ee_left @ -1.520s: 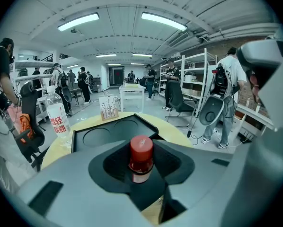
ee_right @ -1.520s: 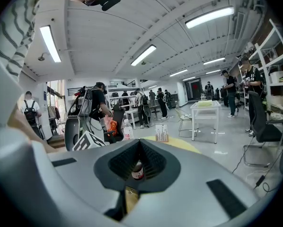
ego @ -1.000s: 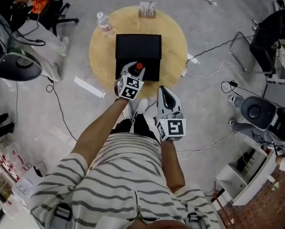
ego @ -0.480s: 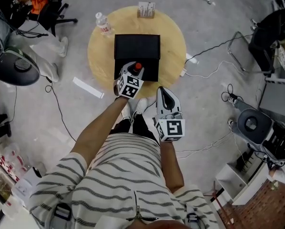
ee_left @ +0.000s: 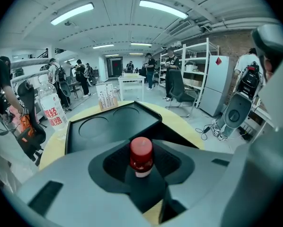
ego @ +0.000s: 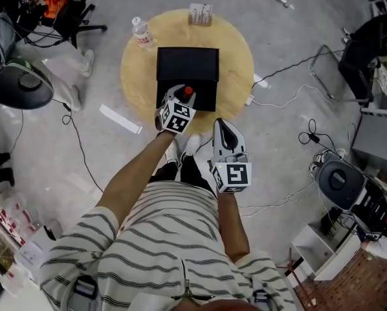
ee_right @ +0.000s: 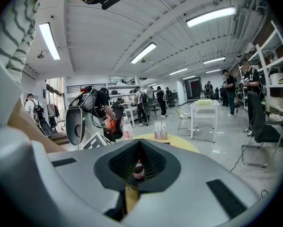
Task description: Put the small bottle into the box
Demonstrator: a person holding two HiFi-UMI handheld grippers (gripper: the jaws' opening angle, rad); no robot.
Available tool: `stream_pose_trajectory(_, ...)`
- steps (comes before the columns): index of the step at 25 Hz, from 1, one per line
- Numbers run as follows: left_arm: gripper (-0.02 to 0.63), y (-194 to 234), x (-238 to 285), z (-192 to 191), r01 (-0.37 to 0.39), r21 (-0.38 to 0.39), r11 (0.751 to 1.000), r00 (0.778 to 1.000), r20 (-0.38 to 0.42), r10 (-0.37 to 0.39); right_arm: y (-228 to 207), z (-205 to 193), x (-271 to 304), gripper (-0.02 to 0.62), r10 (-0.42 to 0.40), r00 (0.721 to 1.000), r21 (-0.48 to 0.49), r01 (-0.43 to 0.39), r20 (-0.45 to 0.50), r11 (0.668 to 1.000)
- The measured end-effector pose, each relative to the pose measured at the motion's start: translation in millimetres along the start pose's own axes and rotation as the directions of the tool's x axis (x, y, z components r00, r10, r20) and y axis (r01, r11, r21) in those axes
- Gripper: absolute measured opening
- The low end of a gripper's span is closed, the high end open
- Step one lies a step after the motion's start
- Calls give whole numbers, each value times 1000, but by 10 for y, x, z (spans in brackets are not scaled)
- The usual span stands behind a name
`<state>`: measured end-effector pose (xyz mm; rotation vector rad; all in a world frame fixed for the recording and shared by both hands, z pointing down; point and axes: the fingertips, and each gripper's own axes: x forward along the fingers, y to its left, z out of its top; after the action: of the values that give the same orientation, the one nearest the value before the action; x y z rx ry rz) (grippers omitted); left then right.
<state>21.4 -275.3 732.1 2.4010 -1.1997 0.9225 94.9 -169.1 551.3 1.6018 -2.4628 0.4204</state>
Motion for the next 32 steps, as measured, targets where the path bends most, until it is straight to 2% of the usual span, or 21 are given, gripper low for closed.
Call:
stream_pose_trajectory(6, 155, -42, -25, -26, 12, -16, 1000, 1000, -7, -12, 21, -25, -7, 9, 9, 1000, 0, -9, -9, 1000)
stream_pose_trajectory(16, 156, -25, -156, 160, 10, -29, 1000, 999, 43, -9, 70, 4, -33, 9, 14, 1000, -2, -14, 5, 1000)
stream_pose_trajectory(26, 153, -17, -483, 396, -2, -56, 998, 991, 131, 9, 156, 109, -41, 9, 24, 999, -15, -23, 27, 1000)
stream_pose_trajectory(32, 100, 21, -689, 566, -19, -71, 997, 982, 185, 32, 166, 215, -6, 9, 22, 999, -26, -21, 45, 999)
